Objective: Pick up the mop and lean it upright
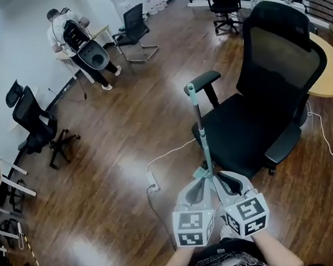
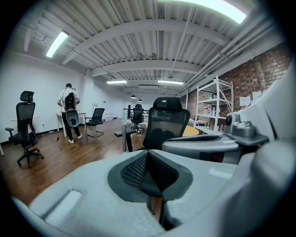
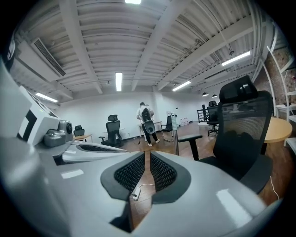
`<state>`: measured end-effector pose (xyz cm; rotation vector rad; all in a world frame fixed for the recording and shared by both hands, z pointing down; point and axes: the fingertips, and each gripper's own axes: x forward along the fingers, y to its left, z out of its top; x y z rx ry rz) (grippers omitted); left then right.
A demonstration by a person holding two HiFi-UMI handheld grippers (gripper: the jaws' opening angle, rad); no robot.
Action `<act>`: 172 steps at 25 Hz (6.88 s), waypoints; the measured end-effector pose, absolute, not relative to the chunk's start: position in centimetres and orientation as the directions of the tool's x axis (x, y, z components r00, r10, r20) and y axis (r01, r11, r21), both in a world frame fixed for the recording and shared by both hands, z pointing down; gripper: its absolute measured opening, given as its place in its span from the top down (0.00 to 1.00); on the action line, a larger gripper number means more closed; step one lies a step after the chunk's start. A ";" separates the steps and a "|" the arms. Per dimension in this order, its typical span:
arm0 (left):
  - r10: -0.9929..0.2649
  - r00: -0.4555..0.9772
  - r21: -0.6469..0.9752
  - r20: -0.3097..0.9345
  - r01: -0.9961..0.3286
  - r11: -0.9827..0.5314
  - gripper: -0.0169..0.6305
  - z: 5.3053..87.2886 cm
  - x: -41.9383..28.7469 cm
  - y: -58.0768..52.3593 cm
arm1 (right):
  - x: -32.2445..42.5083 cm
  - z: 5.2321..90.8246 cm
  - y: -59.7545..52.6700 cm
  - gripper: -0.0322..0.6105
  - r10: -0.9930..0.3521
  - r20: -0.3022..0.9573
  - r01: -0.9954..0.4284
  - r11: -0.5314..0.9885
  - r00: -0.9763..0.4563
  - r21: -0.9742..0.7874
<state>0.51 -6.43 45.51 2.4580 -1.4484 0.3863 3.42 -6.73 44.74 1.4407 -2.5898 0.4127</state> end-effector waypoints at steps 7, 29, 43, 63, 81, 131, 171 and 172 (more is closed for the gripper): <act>-0.817 0.440 0.096 0.374 -0.894 -0.438 0.97 46.1 0.4 -9.3 | 3.2 45.4 -11.2 0.89 -0.800 0.255 -0.840 0.518 -0.543 -0.162; -0.758 0.544 0.157 0.361 -0.836 -0.525 0.97 47.0 -1.8 -26.9 | 2.0 49.5 -29.7 0.78 -0.837 0.364 -0.912 0.395 -0.408 -0.114; -0.718 0.600 0.160 0.352 -0.795 -0.585 0.97 47.2 -4.2 -33.7 | 2.2 53.4 -37.3 0.68 -0.860 0.423 -0.958 0.269 -0.286 -0.101; -0.809 0.471 0.185 0.351 -0.882 -0.433 0.97 48.0 -7.4 -32.2 | 0.8 52.4 -34.9 0.81 -0.813 0.448 -0.922 0.379 -0.373 -0.080; -0.899 0.249 0.159 0.360 -0.966 -0.205 0.97 48.6 -12.2 -23.4 | -4.6 37.6 -28.9 0.81 -0.772 0.160 -0.785 0.619 -0.614 -0.028; -0.849 0.389 0.158 0.357 -0.921 -0.356 0.97 47.8 -7.0 -29.0 | 0.8 44.5 -32.0 0.81 -0.851 0.220 -0.879 0.465 -0.476 -0.105; -0.771 0.510 0.165 0.382 -0.858 -0.486 0.97 48.8 -3.3 -30.4 | 8.1 53.1 -33.3 0.70 -0.886 0.363 -0.958 0.261 -0.287 -0.122; -0.773 0.506 0.163 0.382 -0.860 -0.483 0.97 48.7 -3.5 -30.3 | 8.2 53.3 -33.2 0.69 -0.886 0.366 -0.958 0.259 -0.286 -0.122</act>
